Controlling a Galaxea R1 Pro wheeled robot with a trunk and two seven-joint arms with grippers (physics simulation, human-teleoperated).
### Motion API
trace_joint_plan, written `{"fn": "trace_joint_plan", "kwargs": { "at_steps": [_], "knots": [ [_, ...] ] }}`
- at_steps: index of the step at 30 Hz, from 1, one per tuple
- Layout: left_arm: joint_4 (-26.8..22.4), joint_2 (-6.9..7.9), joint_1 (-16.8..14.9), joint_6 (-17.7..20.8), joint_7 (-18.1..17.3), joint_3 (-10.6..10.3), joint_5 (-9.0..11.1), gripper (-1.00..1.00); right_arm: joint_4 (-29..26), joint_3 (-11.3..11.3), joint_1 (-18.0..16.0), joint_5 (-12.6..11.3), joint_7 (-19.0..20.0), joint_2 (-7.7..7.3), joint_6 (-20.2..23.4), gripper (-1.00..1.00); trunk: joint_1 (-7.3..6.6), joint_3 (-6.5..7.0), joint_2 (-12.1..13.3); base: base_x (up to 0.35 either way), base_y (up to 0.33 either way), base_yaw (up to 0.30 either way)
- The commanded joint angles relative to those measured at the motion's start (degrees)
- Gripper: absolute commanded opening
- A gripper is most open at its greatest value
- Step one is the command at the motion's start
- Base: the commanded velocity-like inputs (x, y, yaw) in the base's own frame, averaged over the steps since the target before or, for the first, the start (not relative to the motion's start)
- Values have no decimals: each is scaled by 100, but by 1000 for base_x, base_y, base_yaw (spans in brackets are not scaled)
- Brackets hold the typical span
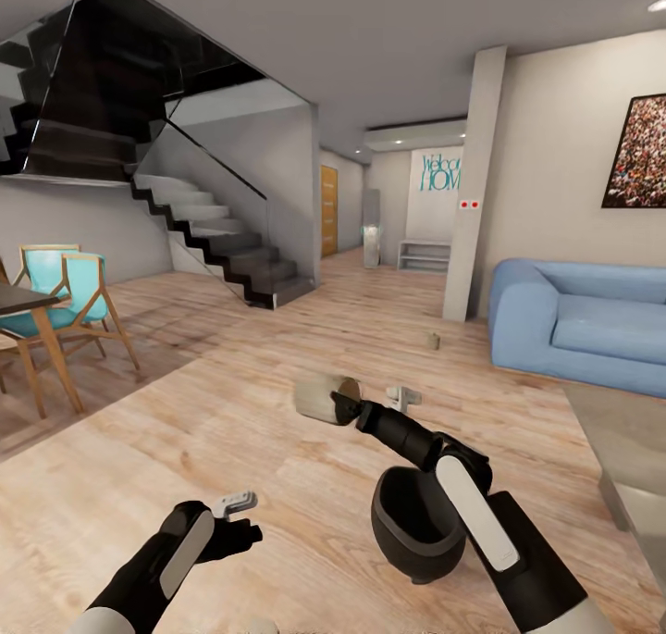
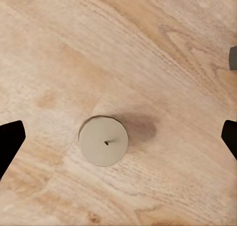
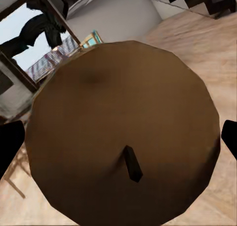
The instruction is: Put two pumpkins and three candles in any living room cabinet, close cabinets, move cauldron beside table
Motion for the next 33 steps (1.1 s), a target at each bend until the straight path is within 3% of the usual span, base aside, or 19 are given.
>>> {"fn": "trace_joint_plan", "kwargs": {
  "at_steps": [1,6,11,13,33],
  "knots": [
    [-8,3,-3,10,55,-24,61,100,-14,-3,-5,-74,204,-6,73,-100,21,-25,-44,0,0,0],
    [7,-12,-3,-73,52,-31,61,100,-31,-13,-5,-328,873,-6,329,-100,37,-135,-56,0,0,0],
    [19,-20,-3,-108,52,-32,57,100,-38,-27,-5,-812,923,-13,504,-100,50,-246,-63,0,0,0],
    [20,-21,-3,-135,52,-32,54,100,-20,-32,-5,-881,918,-11,510,-100,55,-290,-66,0,0,0],
    [82,-31,-3,-330,55,-38,52,100,-4,-10,-5,-851,896,-8,503,-100,107,-733,-92,0,0,0]
  ]
}}
